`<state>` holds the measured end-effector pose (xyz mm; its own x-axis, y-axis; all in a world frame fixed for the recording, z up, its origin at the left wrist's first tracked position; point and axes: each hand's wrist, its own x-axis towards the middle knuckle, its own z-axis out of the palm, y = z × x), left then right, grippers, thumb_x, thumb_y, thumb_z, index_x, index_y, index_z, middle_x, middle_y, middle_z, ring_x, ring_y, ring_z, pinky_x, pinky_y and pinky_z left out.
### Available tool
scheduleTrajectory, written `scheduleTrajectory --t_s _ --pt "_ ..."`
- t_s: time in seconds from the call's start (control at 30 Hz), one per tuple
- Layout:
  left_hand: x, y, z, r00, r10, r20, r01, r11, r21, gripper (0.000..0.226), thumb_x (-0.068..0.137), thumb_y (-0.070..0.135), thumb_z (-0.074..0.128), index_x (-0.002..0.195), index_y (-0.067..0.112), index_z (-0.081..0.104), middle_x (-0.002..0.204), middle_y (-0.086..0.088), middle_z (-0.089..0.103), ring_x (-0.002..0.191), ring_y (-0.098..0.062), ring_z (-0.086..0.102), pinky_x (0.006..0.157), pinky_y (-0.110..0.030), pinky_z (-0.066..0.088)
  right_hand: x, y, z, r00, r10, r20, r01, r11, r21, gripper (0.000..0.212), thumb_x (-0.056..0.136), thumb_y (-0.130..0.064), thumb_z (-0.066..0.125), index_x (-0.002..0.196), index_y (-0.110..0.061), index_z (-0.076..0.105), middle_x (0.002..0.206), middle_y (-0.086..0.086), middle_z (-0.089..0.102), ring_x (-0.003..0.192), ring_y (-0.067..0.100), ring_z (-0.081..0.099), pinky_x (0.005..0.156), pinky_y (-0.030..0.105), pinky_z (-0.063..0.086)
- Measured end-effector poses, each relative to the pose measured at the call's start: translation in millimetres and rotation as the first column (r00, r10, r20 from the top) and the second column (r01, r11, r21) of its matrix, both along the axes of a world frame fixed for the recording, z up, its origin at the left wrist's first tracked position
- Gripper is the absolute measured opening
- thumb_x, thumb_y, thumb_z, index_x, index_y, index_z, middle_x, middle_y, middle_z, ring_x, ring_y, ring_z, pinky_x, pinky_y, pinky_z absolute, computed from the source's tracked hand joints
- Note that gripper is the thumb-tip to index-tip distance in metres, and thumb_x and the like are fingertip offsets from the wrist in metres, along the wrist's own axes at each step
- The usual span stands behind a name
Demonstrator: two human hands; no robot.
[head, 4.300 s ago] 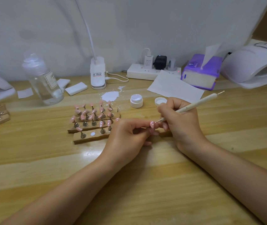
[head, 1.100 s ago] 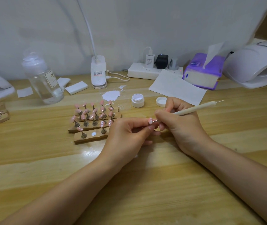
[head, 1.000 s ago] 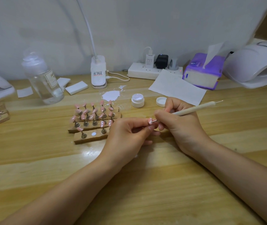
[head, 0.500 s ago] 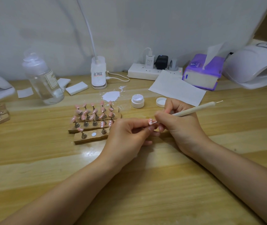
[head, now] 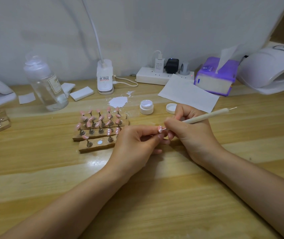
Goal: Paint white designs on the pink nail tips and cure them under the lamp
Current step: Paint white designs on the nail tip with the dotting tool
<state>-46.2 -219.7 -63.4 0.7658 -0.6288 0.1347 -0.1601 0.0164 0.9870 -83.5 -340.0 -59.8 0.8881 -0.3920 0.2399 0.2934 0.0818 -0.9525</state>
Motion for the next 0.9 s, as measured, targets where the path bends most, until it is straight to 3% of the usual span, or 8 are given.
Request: scheduleTrajectory --t_s 0.77,0.9 --pt "-0.3 -0.1 1.5 1.000 -0.002 0.019 0.002 1.000 0.016 0.023 0.087 0.002 0.058 0.078 0.017 0.072 0.067 0.013 0.069 0.072 0.002 0.067 0.055 -0.011 0.050 0.0 -0.7 -0.6 1.000 0.000 0.022 0.000 1.000 -0.001 0.031 0.064 0.007 0.055 0.052 -0.012 0.034 0.033 -0.003 0.045 0.033 0.005 0.047 0.038 0.013 0.039" --pt "-0.5 0.3 1.2 1.000 0.001 0.014 -0.001 1.000 0.017 0.023 0.087 0.001 0.058 0.078 0.016 0.072 0.066 0.014 0.069 0.071 0.002 0.067 0.055 -0.011 0.050 -0.6 -1.3 -1.2 1.000 -0.014 0.005 0.014 1.000 -0.020 0.037 0.073 0.018 0.049 0.054 -0.010 0.034 0.033 -0.002 0.045 0.034 0.005 0.049 0.038 0.013 0.039"
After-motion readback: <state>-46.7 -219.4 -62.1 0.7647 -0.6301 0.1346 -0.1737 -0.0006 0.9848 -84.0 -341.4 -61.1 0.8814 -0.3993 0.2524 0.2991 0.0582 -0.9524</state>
